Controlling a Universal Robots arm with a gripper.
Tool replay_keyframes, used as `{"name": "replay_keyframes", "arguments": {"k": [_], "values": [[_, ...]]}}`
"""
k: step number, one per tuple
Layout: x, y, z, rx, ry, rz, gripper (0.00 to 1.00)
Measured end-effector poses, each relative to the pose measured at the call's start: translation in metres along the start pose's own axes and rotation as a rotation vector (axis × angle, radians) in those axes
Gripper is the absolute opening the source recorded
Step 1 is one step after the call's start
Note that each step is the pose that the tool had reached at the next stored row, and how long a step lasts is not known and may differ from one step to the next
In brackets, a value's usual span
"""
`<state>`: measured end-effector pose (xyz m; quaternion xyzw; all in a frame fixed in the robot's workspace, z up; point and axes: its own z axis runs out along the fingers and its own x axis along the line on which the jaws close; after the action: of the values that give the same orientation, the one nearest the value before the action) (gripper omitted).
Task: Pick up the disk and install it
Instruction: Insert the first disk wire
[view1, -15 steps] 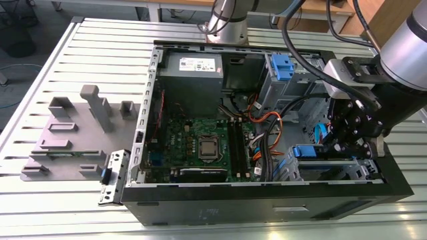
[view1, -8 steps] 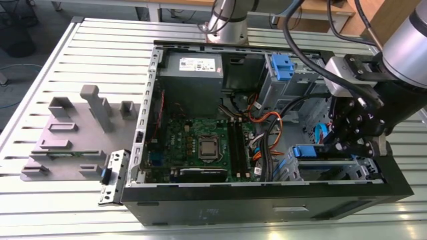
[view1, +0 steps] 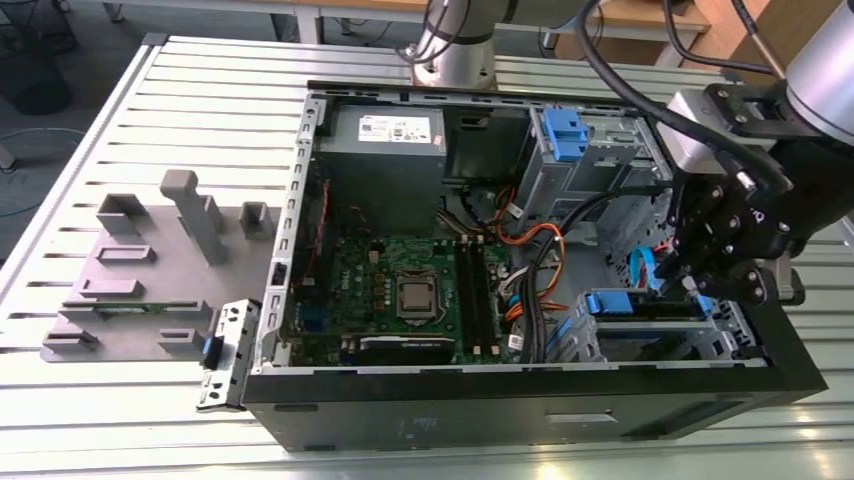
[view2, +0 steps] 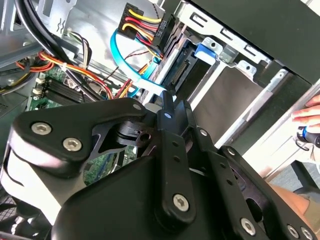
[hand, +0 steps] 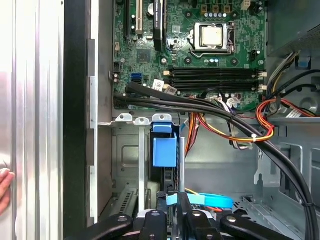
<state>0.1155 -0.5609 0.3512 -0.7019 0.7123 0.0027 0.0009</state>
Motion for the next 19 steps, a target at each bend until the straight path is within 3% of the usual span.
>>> {"name": "replay_keyframes", "arguments": {"k": [10, 19], "values": [[0.0, -0.0003, -0.0028, 0.0, 0.0002, 0.0, 0.23], [-0.0001, -0.0091, -0.0025, 0.0, -0.0004, 0.0, 0.23]]}}
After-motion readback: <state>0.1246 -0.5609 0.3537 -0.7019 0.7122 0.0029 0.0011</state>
